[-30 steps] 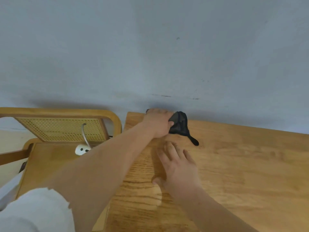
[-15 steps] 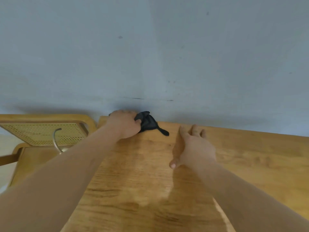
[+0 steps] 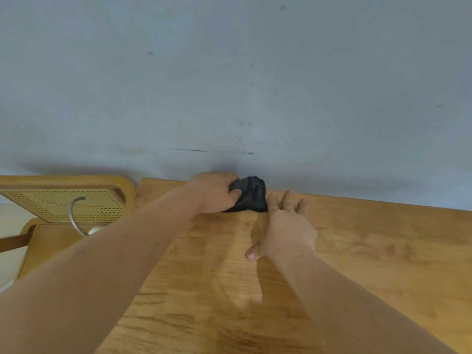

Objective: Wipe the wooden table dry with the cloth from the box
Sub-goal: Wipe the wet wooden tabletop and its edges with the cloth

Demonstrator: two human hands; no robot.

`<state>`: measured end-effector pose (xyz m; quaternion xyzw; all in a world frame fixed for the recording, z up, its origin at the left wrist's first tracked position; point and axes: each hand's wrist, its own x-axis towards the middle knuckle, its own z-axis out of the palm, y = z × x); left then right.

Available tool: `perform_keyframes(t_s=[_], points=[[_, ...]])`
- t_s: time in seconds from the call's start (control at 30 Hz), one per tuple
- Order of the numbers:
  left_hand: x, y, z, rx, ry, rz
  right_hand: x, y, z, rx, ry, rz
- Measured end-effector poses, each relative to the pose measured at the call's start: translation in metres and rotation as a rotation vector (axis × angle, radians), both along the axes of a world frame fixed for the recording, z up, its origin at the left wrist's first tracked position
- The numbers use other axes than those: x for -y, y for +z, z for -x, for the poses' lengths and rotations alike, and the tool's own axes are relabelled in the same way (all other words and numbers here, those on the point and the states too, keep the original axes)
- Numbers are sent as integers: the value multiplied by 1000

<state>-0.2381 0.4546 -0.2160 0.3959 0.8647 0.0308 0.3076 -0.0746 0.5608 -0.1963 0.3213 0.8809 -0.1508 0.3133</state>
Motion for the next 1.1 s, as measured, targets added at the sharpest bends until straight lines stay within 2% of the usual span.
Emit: perform_keyframes(t_s=[0.13, 0.27, 0.4, 0.5, 0.67, 0.9, 1.0, 1.1], points=[[38, 3, 34, -49, 121, 137, 2, 2, -3, -27, -31, -1], [34, 2, 28, -75, 168, 75, 3, 2, -1, -40, -96, -6], [-9, -8, -14, -67, 46, -50, 5, 2, 0, -47, -111, -7], [-39, -11, -38, -65, -46, -58, 7, 2, -2, -45, -112, -22], [-9, -20, -24, -79, -104, -184, 10, 6, -3, -16, -112, -34], [54, 4, 41, -8, 144, 80, 10, 7, 0, -18, -119, -9], [22, 3, 10, -164, 146, 122, 7, 5, -1, -41, -118, 3], [-23, -8, -50, -163, 18, -27, 5, -2, -4, -89, -107, 13]])
